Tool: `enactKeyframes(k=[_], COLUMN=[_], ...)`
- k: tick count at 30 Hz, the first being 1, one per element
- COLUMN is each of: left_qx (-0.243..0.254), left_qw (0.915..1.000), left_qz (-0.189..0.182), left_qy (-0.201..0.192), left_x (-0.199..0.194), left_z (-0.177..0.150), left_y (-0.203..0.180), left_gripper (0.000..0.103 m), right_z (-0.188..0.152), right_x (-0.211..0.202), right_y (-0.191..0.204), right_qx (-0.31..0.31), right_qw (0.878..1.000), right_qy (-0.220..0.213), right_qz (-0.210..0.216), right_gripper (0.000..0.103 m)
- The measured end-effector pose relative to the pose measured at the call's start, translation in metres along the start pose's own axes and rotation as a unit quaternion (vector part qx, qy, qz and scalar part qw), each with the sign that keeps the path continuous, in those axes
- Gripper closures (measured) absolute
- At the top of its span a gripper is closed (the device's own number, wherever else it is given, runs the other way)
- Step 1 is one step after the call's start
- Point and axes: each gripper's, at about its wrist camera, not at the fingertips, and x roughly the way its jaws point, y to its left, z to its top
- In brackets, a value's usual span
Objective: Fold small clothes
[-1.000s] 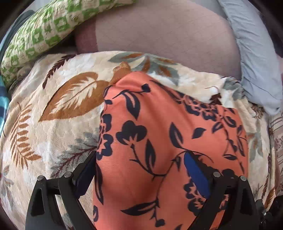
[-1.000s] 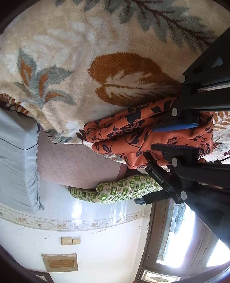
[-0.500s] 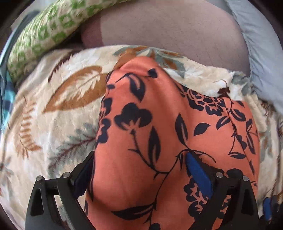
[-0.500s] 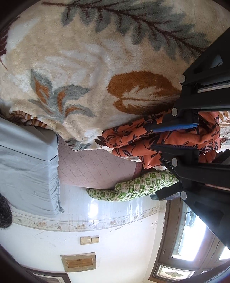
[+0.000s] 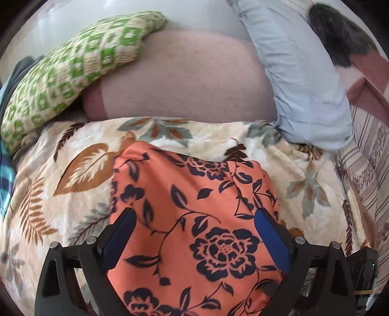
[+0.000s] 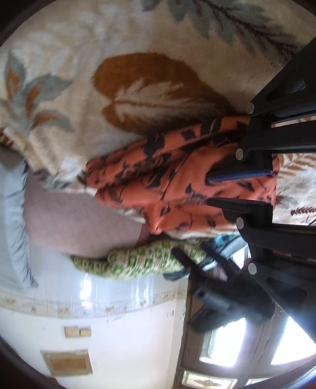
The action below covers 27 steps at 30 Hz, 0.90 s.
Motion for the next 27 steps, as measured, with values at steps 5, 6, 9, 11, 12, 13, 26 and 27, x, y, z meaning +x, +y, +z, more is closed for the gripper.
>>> enactKeyframes(k=[5,6,9,11,12,13,26,27], left_qx=[0.062,0.072,0.110,0.139,0.135,0.128,-0.006,-0.032], left_qw=[0.9964,0.9950,0.9867,0.9833,0.9839,0.9856,0.9994,0.9992], left_qz=[0.024,0.027,0.081,0.096,0.094,0.085,-0.004,-0.004], left_qy=[0.054,0.064,0.088,0.068,0.069,0.071,-0.035,-0.024], left_x=[0.067,0.080,0.115,0.118,0.116,0.114,-0.014,-0.016], left_z=[0.009,0.006,-0.005,-0.009,-0.008,-0.006,-0.012,-0.015], left_y=[-0.052,-0.057,-0.069,-0.077,-0.076,-0.073,0.065,0.086], left_gripper=[0.005,0.005,0.000,0.000,0.000,0.000,0.001,0.001], right_z=[0.007,0.008,0.015,0.019,0.020,0.020,0.015,0.015], right_x=[-0.002,-0.005,-0.025,-0.039,-0.043,-0.046,-0.042,-0.043], right_y=[-0.018,-0.019,-0.029,-0.036,-0.040,-0.042,-0.019,-0.018], right_qx=[0.039,0.042,0.055,0.066,0.071,0.076,0.035,0.037], right_qw=[0.998,0.998,0.996,0.995,0.994,0.993,0.993,0.993], right_qy=[0.012,0.004,-0.038,-0.069,-0.080,-0.087,-0.100,-0.104], right_qz=[0.044,0.049,0.055,0.041,0.033,0.030,0.043,0.047], right_gripper=[0.088,0.088,0.088,0.086,0.086,0.086,0.084,0.077])
